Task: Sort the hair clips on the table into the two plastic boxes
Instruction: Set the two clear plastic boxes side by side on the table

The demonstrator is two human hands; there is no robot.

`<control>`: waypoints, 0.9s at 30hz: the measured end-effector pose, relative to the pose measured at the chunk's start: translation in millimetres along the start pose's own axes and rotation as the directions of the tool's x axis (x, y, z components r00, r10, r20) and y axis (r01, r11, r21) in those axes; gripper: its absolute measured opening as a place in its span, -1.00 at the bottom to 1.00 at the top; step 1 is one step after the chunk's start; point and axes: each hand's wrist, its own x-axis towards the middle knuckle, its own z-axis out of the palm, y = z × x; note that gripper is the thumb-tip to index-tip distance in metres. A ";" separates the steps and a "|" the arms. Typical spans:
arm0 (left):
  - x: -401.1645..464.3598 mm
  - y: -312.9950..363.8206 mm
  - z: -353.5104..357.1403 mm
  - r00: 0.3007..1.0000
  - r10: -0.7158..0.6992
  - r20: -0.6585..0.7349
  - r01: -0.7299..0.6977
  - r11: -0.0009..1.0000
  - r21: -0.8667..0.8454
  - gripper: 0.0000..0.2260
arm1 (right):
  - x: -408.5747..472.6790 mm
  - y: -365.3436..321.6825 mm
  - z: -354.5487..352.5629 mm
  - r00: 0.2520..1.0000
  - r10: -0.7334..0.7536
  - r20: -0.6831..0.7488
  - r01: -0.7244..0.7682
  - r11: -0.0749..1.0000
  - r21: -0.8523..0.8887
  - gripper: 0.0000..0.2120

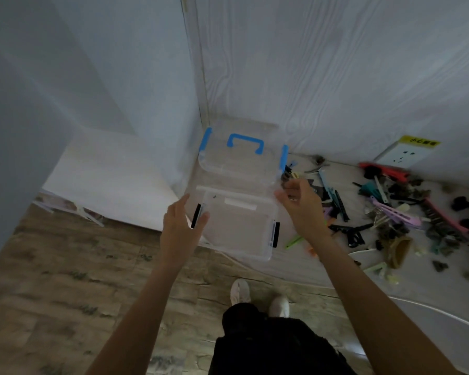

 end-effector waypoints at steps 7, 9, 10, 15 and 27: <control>41.3 62.6 -25.9 0.959 0.264 -0.106 -0.270 0.962 -0.045 -0.59 | 43.8 -17.5 -17.1 0.995 0.064 -0.074 -0.064 0.998 0.002 -0.70; 65.8 84.1 -25.6 0.971 0.234 -0.057 -0.234 0.972 0.008 -0.61 | 63.7 -22.2 -12.0 0.992 0.129 0.002 -0.129 0.991 0.026 -0.60; 80.0 92.3 -23.4 0.983 0.181 -0.023 -0.180 0.983 0.044 -0.59 | 71.7 -22.5 -9.6 0.987 0.156 0.032 -0.158 0.987 0.040 -0.57; 128.1 98.1 -7.2 0.998 -0.048 0.048 0.035 0.969 0.246 -0.67 | 87.1 -16.5 -11.5 0.974 0.215 0.074 -0.223 0.968 0.114 -0.69; 130.6 81.1 6.4 0.998 -0.057 0.038 0.050 0.984 0.172 -0.73 | 96.4 4.4 -26.8 0.970 0.159 0.186 -0.170 0.984 0.048 -0.49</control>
